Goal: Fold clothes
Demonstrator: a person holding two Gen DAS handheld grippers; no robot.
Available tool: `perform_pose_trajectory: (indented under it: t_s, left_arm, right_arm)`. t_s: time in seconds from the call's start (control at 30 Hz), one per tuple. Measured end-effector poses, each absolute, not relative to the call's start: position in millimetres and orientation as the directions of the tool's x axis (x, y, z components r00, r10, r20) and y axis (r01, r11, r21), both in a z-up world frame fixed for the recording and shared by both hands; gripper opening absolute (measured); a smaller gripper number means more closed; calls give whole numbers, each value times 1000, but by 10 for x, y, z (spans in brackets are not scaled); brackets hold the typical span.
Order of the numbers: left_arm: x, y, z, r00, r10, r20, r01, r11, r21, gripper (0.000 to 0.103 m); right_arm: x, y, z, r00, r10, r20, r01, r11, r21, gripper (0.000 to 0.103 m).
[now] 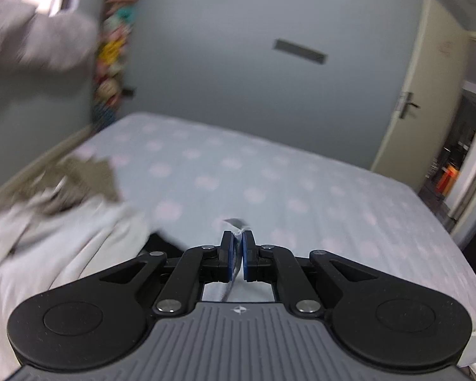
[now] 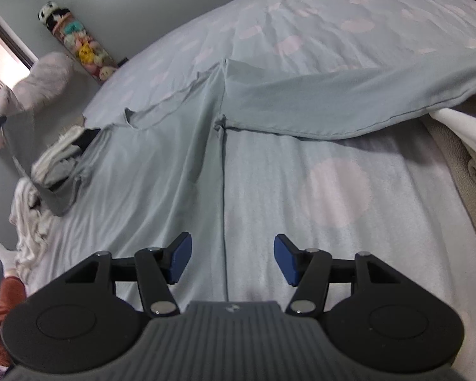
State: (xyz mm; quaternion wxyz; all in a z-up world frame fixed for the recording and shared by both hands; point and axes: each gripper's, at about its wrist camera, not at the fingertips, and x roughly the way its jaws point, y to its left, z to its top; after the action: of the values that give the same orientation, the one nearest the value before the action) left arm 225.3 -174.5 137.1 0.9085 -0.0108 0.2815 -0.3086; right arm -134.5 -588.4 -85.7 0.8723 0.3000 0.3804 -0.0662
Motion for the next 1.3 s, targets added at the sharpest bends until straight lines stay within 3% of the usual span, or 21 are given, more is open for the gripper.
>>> perform_pose_trajectory:
  t_s: [0.27, 0.47, 0.9, 1.07, 1.17, 1.3]
  left_arm:
    - [2032, -2837, 1670, 581, -675, -455, 694, 703, -157, 4]
    - [1863, -3534, 1586, 485, -746, -456, 775, 609, -170, 4]
    - [1759, -4543, 461, 241, -775, -584, 813, 490, -315, 5]
    - [1798, -4574, 129, 157, -763, -627, 802, 469, -370, 33]
    - [1825, -4466, 46, 151, -754, -639, 802, 472, -367, 39]
    - [1856, -4191, 0, 193, -727, -659, 795, 509, -329, 39]
  right_arm:
    - [-1359, -5942, -876, 727, 141, -672, 335, 782, 526, 61]
    - [-1393, -5999, -898, 749, 156, -644, 327, 759, 564, 61]
    - [-1413, -6136, -1016, 772, 194, -605, 328, 694, 641, 61]
    - [-1388, -6178, -1067, 766, 204, -610, 338, 679, 652, 61]
    - [-1373, -6190, -1085, 757, 206, -620, 349, 674, 651, 61]
    - [-1370, -6194, -1090, 752, 202, -627, 358, 673, 647, 61]
